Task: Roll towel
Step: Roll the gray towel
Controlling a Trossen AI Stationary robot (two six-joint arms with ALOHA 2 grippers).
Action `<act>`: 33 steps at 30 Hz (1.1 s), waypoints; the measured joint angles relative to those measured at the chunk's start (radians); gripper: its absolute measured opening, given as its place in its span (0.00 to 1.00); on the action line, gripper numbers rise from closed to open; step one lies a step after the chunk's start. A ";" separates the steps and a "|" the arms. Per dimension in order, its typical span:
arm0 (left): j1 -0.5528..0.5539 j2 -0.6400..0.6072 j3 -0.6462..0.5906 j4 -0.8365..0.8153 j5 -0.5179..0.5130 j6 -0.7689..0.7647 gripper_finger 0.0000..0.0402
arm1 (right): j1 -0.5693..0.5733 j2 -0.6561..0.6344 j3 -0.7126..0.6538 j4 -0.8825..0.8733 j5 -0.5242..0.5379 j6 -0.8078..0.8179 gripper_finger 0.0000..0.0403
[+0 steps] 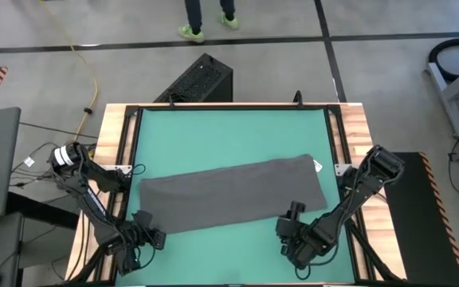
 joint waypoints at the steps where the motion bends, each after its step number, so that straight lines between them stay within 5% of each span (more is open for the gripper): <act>1: 0.000 0.004 -0.001 0.003 -0.015 -0.001 0.40 | -0.010 0.000 0.000 0.050 0.005 -0.048 0.61; 9: 0.020 0.009 -0.007 0.069 -0.074 0.064 0.40 | -0.139 0.000 0.004 0.464 0.084 -0.420 0.61; 12: 0.017 0.009 0.012 0.140 -0.066 0.118 0.40 | -0.191 -0.002 0.025 0.295 0.153 -0.241 0.61; 18: 0.008 0.005 0.109 0.141 -0.020 0.200 0.40 | -0.273 -0.001 -0.001 -0.155 0.094 0.359 0.61; 21: 0.010 0.003 0.156 0.140 0.006 0.267 0.40 | -0.285 -0.001 -0.017 -0.214 0.056 0.451 0.61; 25: 0.008 0.003 0.205 0.139 -0.034 0.308 0.40 | -0.306 0.004 -0.069 -0.212 -0.126 0.507 0.61; 33: 0.045 0.001 0.245 0.138 -0.221 0.441 0.40 | -0.329 0.068 -0.136 -0.236 -0.123 0.577 0.61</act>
